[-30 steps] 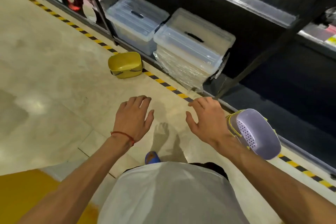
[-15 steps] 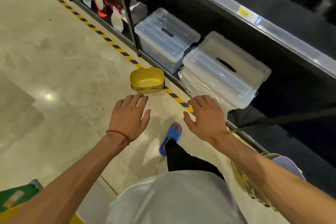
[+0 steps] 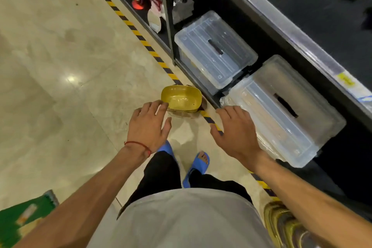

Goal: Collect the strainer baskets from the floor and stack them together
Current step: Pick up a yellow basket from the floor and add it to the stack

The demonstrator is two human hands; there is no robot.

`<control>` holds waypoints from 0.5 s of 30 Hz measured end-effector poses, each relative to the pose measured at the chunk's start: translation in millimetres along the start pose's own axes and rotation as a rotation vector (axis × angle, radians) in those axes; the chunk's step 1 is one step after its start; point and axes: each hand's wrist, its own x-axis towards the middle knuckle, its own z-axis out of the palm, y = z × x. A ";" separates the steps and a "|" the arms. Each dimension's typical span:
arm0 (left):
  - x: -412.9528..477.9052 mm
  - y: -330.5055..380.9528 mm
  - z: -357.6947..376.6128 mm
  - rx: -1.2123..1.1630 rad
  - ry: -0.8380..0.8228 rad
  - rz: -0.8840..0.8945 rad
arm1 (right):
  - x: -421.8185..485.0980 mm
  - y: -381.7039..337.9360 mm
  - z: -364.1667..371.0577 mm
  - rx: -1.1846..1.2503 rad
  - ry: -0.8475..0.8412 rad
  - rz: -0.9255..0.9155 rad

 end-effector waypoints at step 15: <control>182.7 -125.7 89.9 -0.064 -0.141 0.109 | 177.2 -39.6 105.7 0.049 -0.074 0.290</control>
